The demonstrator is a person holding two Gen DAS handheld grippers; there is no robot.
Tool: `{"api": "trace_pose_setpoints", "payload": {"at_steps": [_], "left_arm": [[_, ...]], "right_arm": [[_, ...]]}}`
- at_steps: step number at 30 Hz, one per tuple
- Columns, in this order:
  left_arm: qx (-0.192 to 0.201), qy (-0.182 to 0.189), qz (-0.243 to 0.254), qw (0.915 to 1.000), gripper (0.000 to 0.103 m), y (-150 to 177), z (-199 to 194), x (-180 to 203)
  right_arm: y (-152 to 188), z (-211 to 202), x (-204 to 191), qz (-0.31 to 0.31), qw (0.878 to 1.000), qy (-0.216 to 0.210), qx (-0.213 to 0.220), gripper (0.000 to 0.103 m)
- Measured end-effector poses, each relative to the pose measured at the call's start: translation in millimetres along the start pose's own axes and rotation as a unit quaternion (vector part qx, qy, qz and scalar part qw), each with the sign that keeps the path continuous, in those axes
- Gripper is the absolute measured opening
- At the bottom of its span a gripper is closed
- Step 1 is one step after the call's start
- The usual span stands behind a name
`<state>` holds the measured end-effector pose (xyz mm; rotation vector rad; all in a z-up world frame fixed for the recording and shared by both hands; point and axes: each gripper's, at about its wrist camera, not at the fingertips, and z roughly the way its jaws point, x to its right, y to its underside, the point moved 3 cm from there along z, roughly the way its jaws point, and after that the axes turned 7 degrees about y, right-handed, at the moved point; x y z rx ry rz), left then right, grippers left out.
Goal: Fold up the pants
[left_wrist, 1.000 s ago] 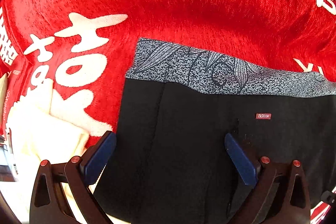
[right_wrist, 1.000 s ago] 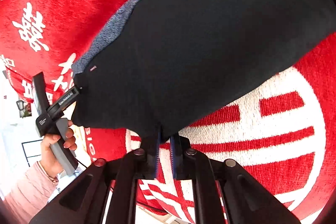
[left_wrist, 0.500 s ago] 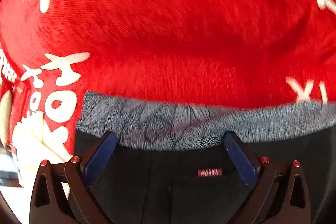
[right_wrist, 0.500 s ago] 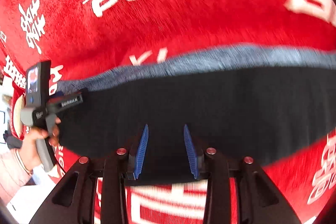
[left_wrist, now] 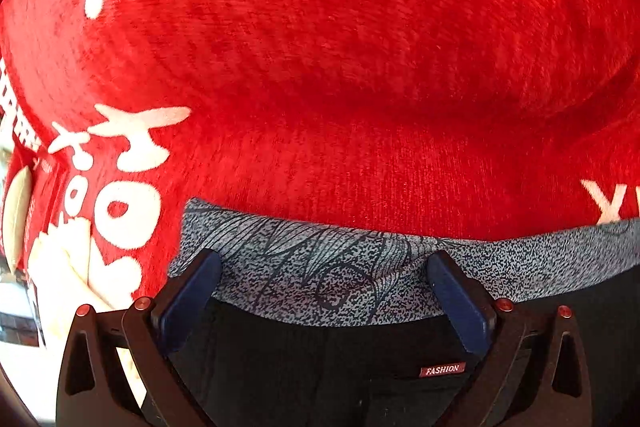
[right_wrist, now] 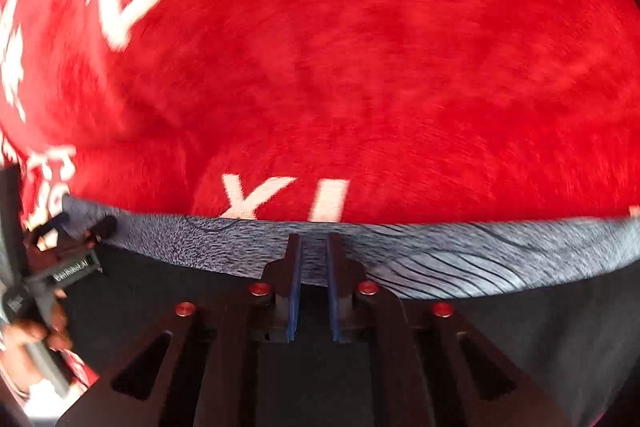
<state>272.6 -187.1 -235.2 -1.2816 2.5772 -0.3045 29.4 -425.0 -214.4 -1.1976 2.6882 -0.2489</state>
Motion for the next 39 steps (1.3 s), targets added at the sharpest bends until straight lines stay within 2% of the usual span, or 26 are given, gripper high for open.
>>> {"api": "trace_pose_setpoints", "payload": {"at_steps": [2,4,6,8,9,11,13,18,20,22,24,26,28,30,33,35,37,38,39], "left_arm": [[0.000,-0.001,0.002,1.0000,0.103,-1,-10,0],[0.011,0.014,0.021,0.9996,0.103,3,-30,9],[0.018,0.050,0.044,0.9976,0.103,10,-54,32],[0.019,0.096,0.058,0.9935,0.103,21,-73,67],[0.015,0.117,0.064,0.9909,0.103,29,-78,87],[-0.004,0.146,0.078,0.9862,0.103,44,-79,129],[-0.024,0.143,0.088,0.9856,0.103,56,-75,160],[-0.030,0.166,0.059,0.9839,0.103,60,-83,202],[-0.028,0.163,0.056,0.9846,0.103,57,-83,219],[-0.025,0.147,0.058,0.9870,0.103,56,-76,237],[-0.049,0.125,0.047,0.9898,0.103,63,-65,254],[-0.026,0.130,0.016,0.9910,0.103,69,-64,253],[-0.017,0.128,0.022,0.9914,0.103,72,-66,253],[-0.018,0.128,0.017,0.9915,0.103,76,-66,253],[-0.016,0.121,0.019,0.9923,0.103,82,-70,259],[-0.012,0.118,0.021,0.9927,0.103,86,-72,264],[-0.008,0.117,0.022,0.9929,0.103,88,-72,266],[-0.008,0.114,0.023,0.9932,0.103,89,-73,268],[-0.011,0.111,0.025,0.9935,0.103,88,-74,269]], "right_arm": [[5,-17,16,0.011,1.000,0.014,0.008,0.020],[15,-36,37,0.014,1.000,0.019,0.009,0.024],[28,-50,55,0.014,0.999,0.035,0.011,0.027],[44,-61,78,0.021,0.998,0.058,0.013,0.033],[50,-61,91,0.026,0.997,0.067,0.009,0.038],[67,-55,116,0.043,0.995,0.085,-0.012,0.038],[77,-62,137,0.060,0.994,0.087,-0.013,0.038],[78,-108,201,0.095,0.986,0.130,0.045,0.038],[69,-108,234,0.114,0.983,0.137,0.042,0.038],[53,-102,253,0.133,0.984,0.113,0.036,0.038],[37,-93,253,0.118,0.988,0.090,0.038,0.038],[19,-73,243,0.081,0.994,0.070,0.035,0.038],[8,-52,243,0.054,0.995,0.087,0.020,0.036],[6,-47,259,0.059,0.994,0.093,0.027,0.034],[3,-56,316,0.099,0.981,0.162,0.030,0.035],[4,-60,361,0.131,0.973,0.188,0.021,0.034],[2,-64,383,0.130,0.978,0.163,0.019,0.017],[0,-67,383,0.114,0.979,0.169,0.011,0.017],[0,-70,380,0.106,0.979,0.175,0.011,0.022]]}}
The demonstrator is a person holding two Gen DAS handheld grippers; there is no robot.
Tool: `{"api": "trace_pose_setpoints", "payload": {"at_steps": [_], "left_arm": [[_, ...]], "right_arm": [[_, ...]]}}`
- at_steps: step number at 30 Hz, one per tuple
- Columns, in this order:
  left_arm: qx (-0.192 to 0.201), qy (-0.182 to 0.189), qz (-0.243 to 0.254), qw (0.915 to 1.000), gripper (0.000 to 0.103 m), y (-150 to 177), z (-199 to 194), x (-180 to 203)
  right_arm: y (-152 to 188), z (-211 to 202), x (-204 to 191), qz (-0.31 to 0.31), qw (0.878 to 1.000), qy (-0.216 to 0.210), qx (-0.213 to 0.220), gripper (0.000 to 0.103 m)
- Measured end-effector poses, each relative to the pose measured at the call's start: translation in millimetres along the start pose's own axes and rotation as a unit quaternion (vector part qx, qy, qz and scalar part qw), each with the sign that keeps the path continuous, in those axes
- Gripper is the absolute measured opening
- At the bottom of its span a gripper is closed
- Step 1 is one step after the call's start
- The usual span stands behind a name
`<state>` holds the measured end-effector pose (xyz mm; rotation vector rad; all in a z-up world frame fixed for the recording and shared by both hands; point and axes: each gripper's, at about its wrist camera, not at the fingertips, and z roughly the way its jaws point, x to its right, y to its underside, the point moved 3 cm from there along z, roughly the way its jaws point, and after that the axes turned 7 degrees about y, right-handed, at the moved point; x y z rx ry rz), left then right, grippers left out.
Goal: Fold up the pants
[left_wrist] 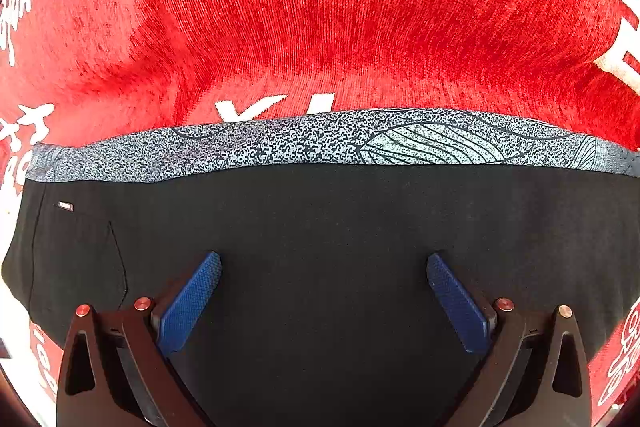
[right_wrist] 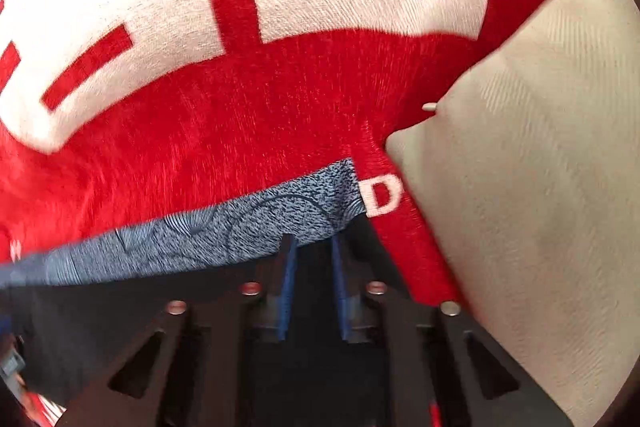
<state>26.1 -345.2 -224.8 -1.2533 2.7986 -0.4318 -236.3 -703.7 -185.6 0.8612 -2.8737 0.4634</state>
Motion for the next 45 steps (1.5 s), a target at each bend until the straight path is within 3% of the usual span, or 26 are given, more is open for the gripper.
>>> {"api": "trace_pose_setpoints", "payload": {"at_steps": [1,3,8,11,12,13,14,16,19,21,23,26,27,30,36,37,39,45], "left_arm": [[-0.006,-0.005,0.002,1.0000,0.103,-1,-2,4],[-0.021,-0.018,0.015,0.9995,0.103,-9,-11,14],[-0.006,0.017,0.059,0.9981,0.103,-1,-46,49],[-0.045,-0.006,0.093,0.9947,0.103,26,-25,65],[-0.014,0.001,0.081,0.9966,0.103,33,-27,65],[0.009,0.005,0.073,0.9973,0.103,38,-29,64],[0.017,0.008,0.073,0.9972,0.103,40,-30,64],[0.002,0.010,0.067,0.9977,0.103,39,-31,63],[-0.027,0.025,0.044,0.9983,0.103,40,-34,58],[-0.036,0.028,0.037,0.9983,0.103,41,-40,52],[-0.037,0.037,0.018,0.9985,0.103,39,-50,42],[-0.030,0.028,0.001,0.9992,0.103,41,-63,25],[-0.032,0.023,0.000,0.9992,0.103,43,-64,20],[-0.037,0.011,0.004,0.9993,0.103,48,-61,13],[-0.033,0.015,0.003,0.9993,0.103,56,-47,-2],[-0.032,0.015,0.001,0.9994,0.103,56,-46,-1],[-0.035,0.018,-0.006,0.9992,0.103,58,-45,-4],[-0.039,0.020,-0.009,0.9990,0.103,60,-37,-9]], "right_arm": [[0,-9,1,0.000,1.000,0.016,0.003,0.030],[12,-24,-1,0.024,1.000,0.005,0.003,0.037],[68,-52,-20,0.031,0.999,-0.039,-0.002,0.037],[99,-38,-40,0.000,0.999,-0.025,-0.022,0.039],[106,-36,-45,-0.008,1.000,-0.014,-0.006,0.040],[112,-41,-53,-0.028,0.999,0.004,0.037,0.040],[115,-41,-58,-0.044,0.998,0.018,0.052,0.040],[118,-45,-65,-0.050,0.997,0.029,0.057,0.040],[109,-55,-57,-0.028,0.999,0.016,0.025,0.040],[103,-62,-52,-0.002,1.000,-0.002,-0.001,0.041],[107,-77,-56,0.043,0.995,-0.085,-0.017,0.041],[129,-94,-87,0.072,0.976,-0.199,-0.051,0.041],[138,-93,-105,0.078,0.964,-0.242,-0.077,0.041],[156,-90,-137,0.094,0.946,-0.291,-0.108,0.041],[158,-85,-151,0.153,0.932,-0.307,-0.117,0.041],[160,-74,-153,0.163,0.931,-0.303,-0.125,0.034],[167,-67,-145,0.176,0.930,-0.293,-0.134,0.008],[177,-66,-142,0.158,0.941,-0.261,-0.149,0.009]]}}
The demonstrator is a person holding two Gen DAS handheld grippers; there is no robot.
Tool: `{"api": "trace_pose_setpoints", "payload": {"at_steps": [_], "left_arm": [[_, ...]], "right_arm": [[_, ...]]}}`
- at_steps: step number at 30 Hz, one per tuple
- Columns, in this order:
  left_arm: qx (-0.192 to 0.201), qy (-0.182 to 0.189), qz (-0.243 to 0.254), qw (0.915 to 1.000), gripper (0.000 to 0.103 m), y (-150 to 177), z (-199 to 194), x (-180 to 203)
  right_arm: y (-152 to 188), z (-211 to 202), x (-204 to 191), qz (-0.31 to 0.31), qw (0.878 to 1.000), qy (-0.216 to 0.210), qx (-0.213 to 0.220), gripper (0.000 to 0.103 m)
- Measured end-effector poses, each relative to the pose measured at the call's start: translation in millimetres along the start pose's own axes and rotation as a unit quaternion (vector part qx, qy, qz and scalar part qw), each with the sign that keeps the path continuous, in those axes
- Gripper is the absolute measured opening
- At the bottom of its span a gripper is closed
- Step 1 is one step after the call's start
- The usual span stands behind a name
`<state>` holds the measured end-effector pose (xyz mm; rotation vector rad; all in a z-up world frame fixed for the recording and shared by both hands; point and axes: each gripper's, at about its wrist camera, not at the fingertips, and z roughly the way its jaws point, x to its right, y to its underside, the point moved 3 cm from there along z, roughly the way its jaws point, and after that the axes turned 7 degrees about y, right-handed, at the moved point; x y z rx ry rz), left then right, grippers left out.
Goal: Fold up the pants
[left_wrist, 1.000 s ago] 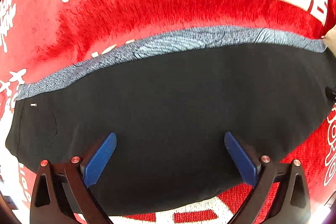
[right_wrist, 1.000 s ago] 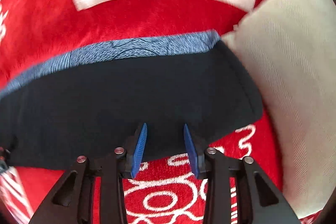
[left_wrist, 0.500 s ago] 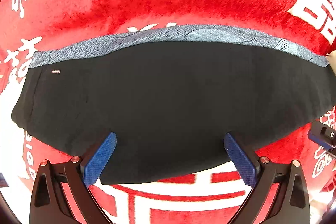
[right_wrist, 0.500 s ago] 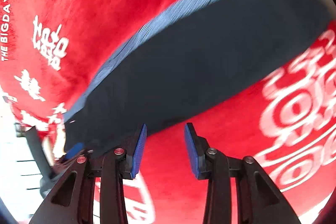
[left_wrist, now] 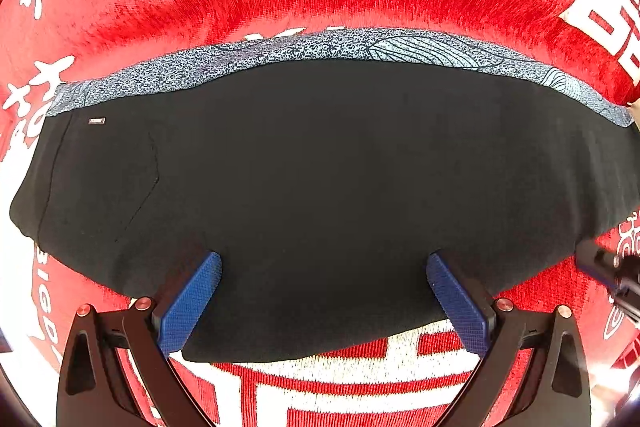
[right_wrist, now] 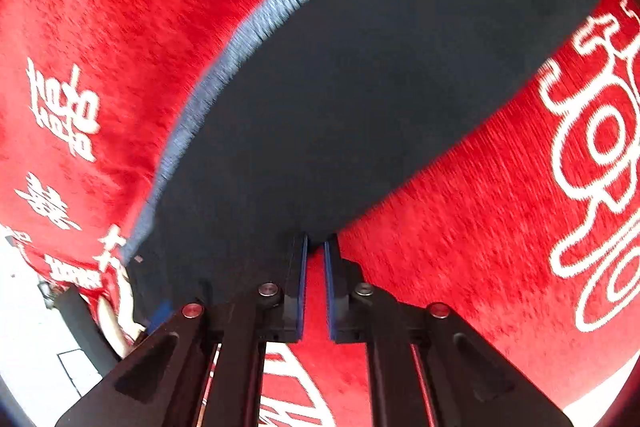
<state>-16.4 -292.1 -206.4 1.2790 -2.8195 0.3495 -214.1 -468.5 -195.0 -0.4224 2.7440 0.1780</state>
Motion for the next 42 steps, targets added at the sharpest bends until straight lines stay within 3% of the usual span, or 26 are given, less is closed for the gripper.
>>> {"api": "trace_pose_setpoints", "payload": {"at_steps": [3,5,6,7,9,11,14,16,19,22,28,33,37,42], "left_arm": [[-0.001,-0.002,-0.003,1.0000,0.103,-2,3,-2],[-0.001,-0.003,-0.002,1.0000,0.103,-5,7,-3],[-0.001,-0.003,-0.001,1.0000,0.103,-6,9,-4],[-0.001,-0.003,0.000,1.0000,0.103,-8,11,-5],[-0.004,-0.002,0.000,1.0000,0.103,-12,17,-9],[-0.003,-0.003,0.002,1.0000,0.103,-9,13,-6],[-0.003,-0.005,0.005,1.0000,0.103,-10,14,-6],[-0.003,-0.008,0.007,0.9999,0.103,-9,12,-5],[-0.002,-0.010,0.013,0.9999,0.103,-9,12,-4],[-0.010,-0.008,0.009,0.9999,0.103,-9,11,-2],[-0.026,-0.004,0.014,0.9996,0.103,-14,15,-1],[-0.035,-0.004,0.013,0.9993,0.103,-19,18,-1],[-0.039,-0.008,0.009,0.9992,0.103,-23,19,1],[-0.032,-0.041,0.031,0.9982,0.103,-32,6,26]], "right_arm": [[5,-17,-1,-0.049,0.998,0.044,0.015,0.014],[2,-31,-9,-0.089,0.992,0.070,0.048,0.038],[-1,-37,-13,-0.106,0.989,0.085,0.065,0.058],[-7,-42,-19,-0.129,0.982,0.100,0.090,0.066],[-15,-46,-27,-0.162,0.972,0.123,0.116,0.066],[-25,-36,-34,-0.190,0.964,0.143,0.116,0.066],[-35,-10,-26,-0.179,0.970,0.144,0.081,0.067],[-37,-12,-23,-0.168,0.974,0.118,0.095,0.073],[-40,-15,-18,-0.148,0.980,0.094,0.096,0.073],[-41,-17,-18,-0.155,0.980,0.080,0.090,0.081],[-42,-15,-22,-0.160,0.981,0.068,0.087,0.086],[-43,-16,-19,-0.151,0.984,0.029,0.092,0.086],[-42,-26,-7,-0.105,0.990,-0.014,0.099,0.086],[-32,-40,12,-0.059,0.992,-0.042,0.103,0.086]]}}
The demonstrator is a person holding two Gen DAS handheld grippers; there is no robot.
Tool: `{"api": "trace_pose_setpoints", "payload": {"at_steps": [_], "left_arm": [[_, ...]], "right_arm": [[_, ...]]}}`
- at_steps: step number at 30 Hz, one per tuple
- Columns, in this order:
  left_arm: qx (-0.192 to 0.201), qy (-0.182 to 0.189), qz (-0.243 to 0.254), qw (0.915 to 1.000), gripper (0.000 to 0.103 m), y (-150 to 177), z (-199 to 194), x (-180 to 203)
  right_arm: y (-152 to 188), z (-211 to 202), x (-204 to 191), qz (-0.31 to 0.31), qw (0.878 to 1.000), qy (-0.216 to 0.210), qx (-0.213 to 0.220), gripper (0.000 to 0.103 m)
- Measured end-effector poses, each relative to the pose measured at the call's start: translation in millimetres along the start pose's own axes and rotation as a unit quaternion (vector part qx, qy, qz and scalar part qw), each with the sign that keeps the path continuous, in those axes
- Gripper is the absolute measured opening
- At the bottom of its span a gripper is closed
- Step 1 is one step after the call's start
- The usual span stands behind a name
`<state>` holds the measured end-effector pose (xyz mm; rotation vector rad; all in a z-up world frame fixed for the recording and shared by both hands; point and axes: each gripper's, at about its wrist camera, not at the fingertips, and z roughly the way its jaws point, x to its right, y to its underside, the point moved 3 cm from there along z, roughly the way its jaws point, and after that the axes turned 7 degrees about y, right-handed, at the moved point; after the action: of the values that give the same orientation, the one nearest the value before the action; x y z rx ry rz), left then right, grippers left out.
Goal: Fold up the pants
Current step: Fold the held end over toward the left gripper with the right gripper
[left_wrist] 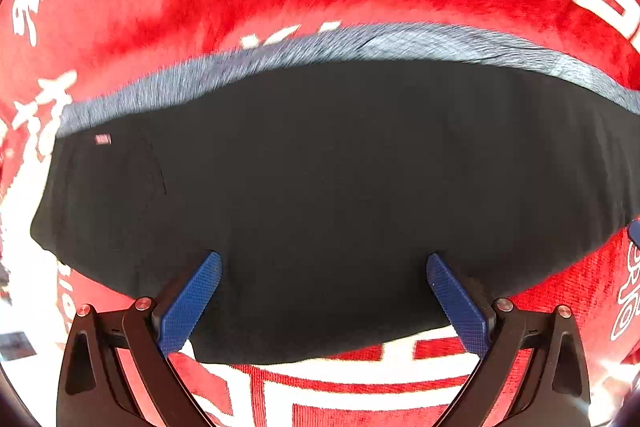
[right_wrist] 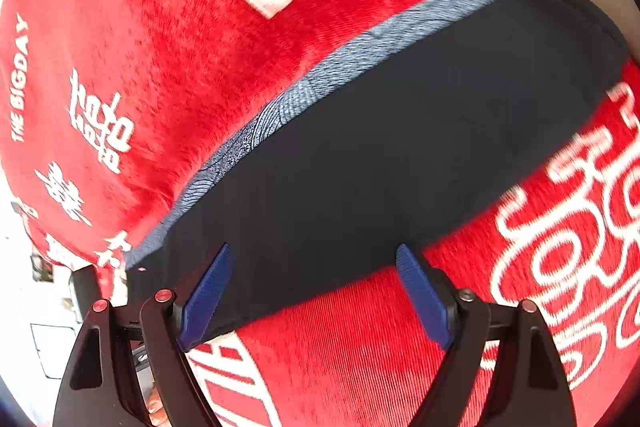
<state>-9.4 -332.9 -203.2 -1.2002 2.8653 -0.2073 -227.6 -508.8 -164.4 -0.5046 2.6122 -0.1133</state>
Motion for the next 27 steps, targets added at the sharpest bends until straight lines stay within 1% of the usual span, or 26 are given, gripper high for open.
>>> {"api": "trace_pose_setpoints", "payload": {"at_steps": [4,7,10,12,14,17,20,22,24,27], "left_arm": [[0.028,0.018,0.038,0.9987,0.103,-9,-19,42],[0.037,0.037,0.071,0.9961,0.103,-20,-23,87],[0.046,0.048,0.086,0.9941,0.103,-29,-22,120],[0.048,0.054,0.091,0.9932,0.103,-39,-17,142],[0.053,0.059,0.091,0.9927,0.103,-48,-14,156],[0.062,0.052,0.092,0.9925,0.103,-54,-10,173],[0.050,0.037,0.089,0.9941,0.103,-55,4,181],[0.041,0.041,0.080,0.9951,0.103,-48,9,177],[0.044,0.048,0.072,0.9953,0.103,-44,12,175],[0.049,0.053,0.073,0.9947,0.103,-42,15,172]], "right_arm": [[6,-22,35,0.048,0.999,-0.009,0.020,0.086],[6,-29,60,0.076,0.997,-0.009,0.027,0.086],[4,-39,87,0.117,0.992,-0.013,0.043,0.086],[0,-43,97,0.133,0.990,-0.016,0.054,0.086],[-5,-48,107,0.151,0.986,-0.016,0.069,0.086],[-12,-48,119,0.175,0.981,-0.031,0.079,0.086],[-20,-45,129,0.195,0.976,-0.055,0.086,0.084],[-26,-42,133,0.203,0.973,-0.065,0.094,0.079],[-32,-38,138,0.215,0.968,-0.075,0.102,0.077],[-39,-35,143,0.238,0.959,-0.086,0.126,0.076]]}}
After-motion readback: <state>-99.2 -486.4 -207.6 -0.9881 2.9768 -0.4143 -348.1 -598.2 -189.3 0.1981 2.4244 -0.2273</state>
